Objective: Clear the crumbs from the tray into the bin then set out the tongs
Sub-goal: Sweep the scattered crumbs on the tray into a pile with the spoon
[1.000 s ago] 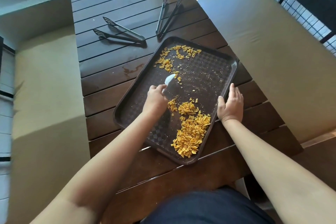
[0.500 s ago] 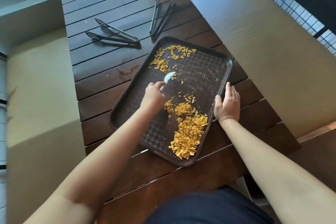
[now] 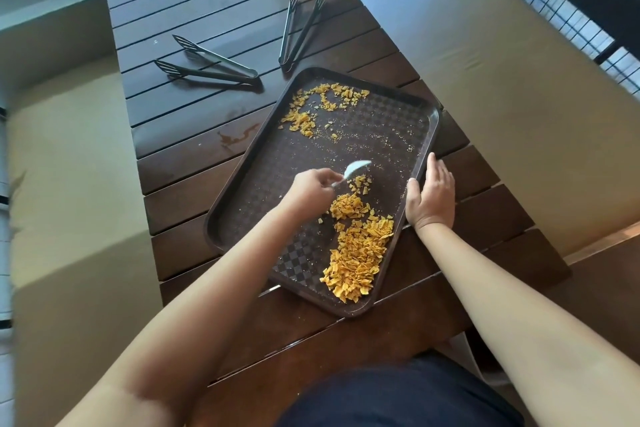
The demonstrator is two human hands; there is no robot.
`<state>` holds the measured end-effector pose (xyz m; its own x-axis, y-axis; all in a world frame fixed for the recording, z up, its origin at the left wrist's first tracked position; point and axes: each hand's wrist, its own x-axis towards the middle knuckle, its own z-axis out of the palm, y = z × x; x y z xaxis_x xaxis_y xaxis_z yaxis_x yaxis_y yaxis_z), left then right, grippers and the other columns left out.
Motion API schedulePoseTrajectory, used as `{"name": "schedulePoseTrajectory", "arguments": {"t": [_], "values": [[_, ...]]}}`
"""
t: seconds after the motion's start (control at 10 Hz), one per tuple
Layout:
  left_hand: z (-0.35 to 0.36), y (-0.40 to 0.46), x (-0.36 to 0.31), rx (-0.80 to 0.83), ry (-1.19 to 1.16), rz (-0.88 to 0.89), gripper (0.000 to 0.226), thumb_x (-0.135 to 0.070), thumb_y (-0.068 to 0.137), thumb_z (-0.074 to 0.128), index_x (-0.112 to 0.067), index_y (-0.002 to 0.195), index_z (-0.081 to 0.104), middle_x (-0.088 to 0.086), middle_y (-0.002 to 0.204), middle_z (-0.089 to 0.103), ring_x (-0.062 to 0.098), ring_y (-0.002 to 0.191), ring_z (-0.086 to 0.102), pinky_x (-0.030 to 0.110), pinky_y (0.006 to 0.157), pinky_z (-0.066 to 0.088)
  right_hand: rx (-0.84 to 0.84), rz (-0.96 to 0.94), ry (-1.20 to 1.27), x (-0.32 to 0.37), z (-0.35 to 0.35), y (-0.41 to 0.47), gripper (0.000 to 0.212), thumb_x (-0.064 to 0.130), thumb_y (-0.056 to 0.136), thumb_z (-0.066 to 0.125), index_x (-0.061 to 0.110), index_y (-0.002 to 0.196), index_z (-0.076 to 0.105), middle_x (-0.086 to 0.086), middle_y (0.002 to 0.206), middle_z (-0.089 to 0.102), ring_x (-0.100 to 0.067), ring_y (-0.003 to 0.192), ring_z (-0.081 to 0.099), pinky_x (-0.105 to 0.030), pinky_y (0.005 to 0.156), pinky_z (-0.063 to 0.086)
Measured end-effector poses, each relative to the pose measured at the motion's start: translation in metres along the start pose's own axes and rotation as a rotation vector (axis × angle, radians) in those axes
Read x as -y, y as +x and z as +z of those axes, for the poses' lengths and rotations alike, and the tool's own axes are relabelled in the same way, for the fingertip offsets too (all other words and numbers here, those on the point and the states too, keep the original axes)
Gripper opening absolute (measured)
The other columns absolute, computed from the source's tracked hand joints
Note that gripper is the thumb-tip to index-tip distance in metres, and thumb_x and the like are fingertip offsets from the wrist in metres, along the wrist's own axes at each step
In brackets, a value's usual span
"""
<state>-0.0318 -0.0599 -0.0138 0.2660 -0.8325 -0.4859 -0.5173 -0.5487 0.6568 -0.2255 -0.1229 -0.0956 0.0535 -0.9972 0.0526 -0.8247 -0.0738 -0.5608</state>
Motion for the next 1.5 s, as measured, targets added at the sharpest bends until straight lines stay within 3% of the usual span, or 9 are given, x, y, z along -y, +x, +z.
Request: {"name": "schedulePoseTrajectory", "arguments": {"t": [0.1, 0.3, 0.4, 0.5, 0.7, 0.9, 1.1, 1.4, 1.5], "values": [[-0.005, 0.009, -0.003, -0.146, -0.008, -0.051, 0.040, 0.000, 0.091, 0.040, -0.016, 0.123, 0.059, 0.009, 0.123, 0.058, 0.006, 0.063, 0.052, 0.018, 0.047, 0.048, 0.000, -0.001, -0.004, 0.000, 0.000, 0.000, 0.069, 0.032, 0.080, 0.033, -0.001, 0.142, 0.030, -0.019, 0.146, 0.035, -0.030, 0.137, 0.028, -0.037, 0.115, 0.014], [0.010, -0.008, 0.002, 0.014, 0.149, 0.055, 0.036, -0.004, 0.090, 0.046, -0.023, 0.112, 0.066, 0.004, 0.113, 0.054, 0.010, 0.082, 0.052, 0.012, 0.053, 0.040, 0.004, -0.004, -0.002, 0.000, 0.000, 0.000, 0.070, 0.031, 0.080, 0.033, -0.001, 0.142, 0.030, -0.019, 0.146, 0.035, -0.029, 0.138, 0.028, -0.037, 0.115, 0.014], [0.011, -0.015, 0.009, 0.083, 0.166, 0.095, 0.031, -0.007, 0.089, 0.049, -0.024, 0.106, 0.069, 0.001, 0.107, 0.059, 0.014, 0.077, 0.056, 0.020, 0.057, 0.048, 0.008, 0.000, -0.002, 0.000, 0.000, 0.001, 0.070, 0.032, 0.080, 0.033, -0.001, 0.142, 0.029, -0.019, 0.147, 0.034, -0.029, 0.138, 0.028, -0.037, 0.115, 0.014], [0.004, -0.018, 0.020, -0.016, 0.026, 0.060, 0.029, -0.009, 0.089, 0.052, -0.024, 0.107, 0.069, -0.002, 0.102, 0.058, 0.014, 0.071, 0.055, 0.027, 0.062, 0.052, 0.006, 0.002, -0.003, 0.000, 0.001, 0.000, 0.070, 0.032, 0.080, 0.033, 0.000, 0.142, 0.030, -0.019, 0.146, 0.035, -0.030, 0.138, 0.028, -0.037, 0.115, 0.014], [-0.008, -0.009, 0.031, -0.283, 0.015, -0.083, 0.036, -0.007, 0.093, 0.048, -0.019, 0.125, 0.060, 0.007, 0.119, 0.049, 0.017, 0.102, 0.050, 0.023, 0.084, 0.043, 0.006, 0.001, 0.002, 0.001, 0.000, 0.000, 0.070, 0.033, 0.080, 0.032, 0.000, 0.143, 0.029, -0.018, 0.147, 0.034, -0.029, 0.138, 0.027, -0.036, 0.115, 0.013], [0.012, -0.032, 0.026, -0.035, 0.089, 0.027, 0.035, -0.009, 0.093, 0.047, -0.024, 0.121, 0.063, 0.000, 0.112, 0.047, 0.014, 0.094, 0.050, 0.021, 0.071, 0.048, 0.001, 0.001, 0.005, 0.001, 0.000, -0.001, 0.070, 0.032, 0.080, 0.032, 0.000, 0.142, 0.029, -0.019, 0.147, 0.034, -0.029, 0.138, 0.027, -0.036, 0.115, 0.013], [0.004, -0.022, 0.022, -0.241, -0.006, -0.031, 0.034, -0.009, 0.094, 0.048, -0.018, 0.124, 0.062, 0.003, 0.116, 0.048, 0.011, 0.091, 0.048, 0.020, 0.069, 0.044, 0.000, 0.001, 0.001, 0.002, -0.001, -0.001, 0.070, 0.032, 0.080, 0.032, 0.000, 0.142, 0.029, -0.018, 0.147, 0.034, -0.029, 0.138, 0.027, -0.036, 0.115, 0.013], [0.023, -0.035, 0.020, 0.006, 0.137, 0.077, 0.035, -0.010, 0.095, 0.047, -0.023, 0.124, 0.061, 0.000, 0.118, 0.046, 0.010, 0.093, 0.048, 0.015, 0.075, 0.040, -0.002, -0.001, 0.006, 0.001, 0.000, 0.000, 0.069, 0.031, 0.080, 0.033, -0.001, 0.142, 0.029, -0.019, 0.146, 0.035, -0.030, 0.138, 0.028, -0.037, 0.114, 0.013], [0.015, -0.044, 0.036, -0.117, -0.005, 0.056, 0.031, -0.013, 0.094, 0.049, -0.021, 0.121, 0.063, 0.001, 0.116, 0.048, 0.011, 0.082, 0.051, 0.015, 0.061, 0.041, -0.001, 0.000, 0.004, 0.000, 0.000, 0.000, 0.069, 0.031, 0.081, 0.032, 0.000, 0.143, 0.029, -0.019, 0.147, 0.034, -0.029, 0.138, 0.027, -0.036, 0.115, 0.013]]}}
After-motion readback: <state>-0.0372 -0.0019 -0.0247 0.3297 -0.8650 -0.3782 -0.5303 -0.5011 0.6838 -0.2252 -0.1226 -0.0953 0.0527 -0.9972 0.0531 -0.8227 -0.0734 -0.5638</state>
